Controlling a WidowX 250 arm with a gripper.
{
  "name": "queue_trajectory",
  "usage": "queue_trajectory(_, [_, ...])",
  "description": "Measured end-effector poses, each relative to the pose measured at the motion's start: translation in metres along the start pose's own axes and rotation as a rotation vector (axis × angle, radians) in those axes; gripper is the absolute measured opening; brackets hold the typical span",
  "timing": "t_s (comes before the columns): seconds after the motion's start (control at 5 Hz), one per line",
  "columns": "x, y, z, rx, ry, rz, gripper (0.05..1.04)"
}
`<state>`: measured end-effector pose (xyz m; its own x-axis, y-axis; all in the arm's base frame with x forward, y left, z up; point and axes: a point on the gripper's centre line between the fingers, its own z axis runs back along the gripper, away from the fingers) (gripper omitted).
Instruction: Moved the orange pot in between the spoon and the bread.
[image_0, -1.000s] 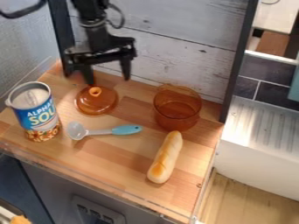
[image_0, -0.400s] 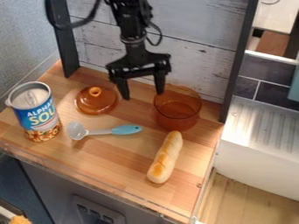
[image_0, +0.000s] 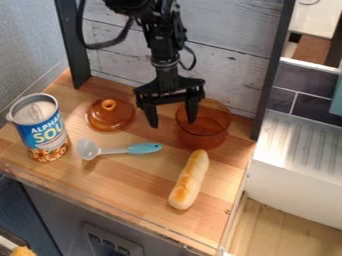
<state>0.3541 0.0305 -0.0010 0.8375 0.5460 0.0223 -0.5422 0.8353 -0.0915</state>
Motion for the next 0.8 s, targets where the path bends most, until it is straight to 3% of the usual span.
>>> queue_trajectory(0.4, [0.0, -0.005, -0.02, -0.022, 0.037, -0.044, 0.947])
queue_trajectory(0.8, [-0.004, -0.009, -0.029, -0.042, -0.02, -0.112, 0.344])
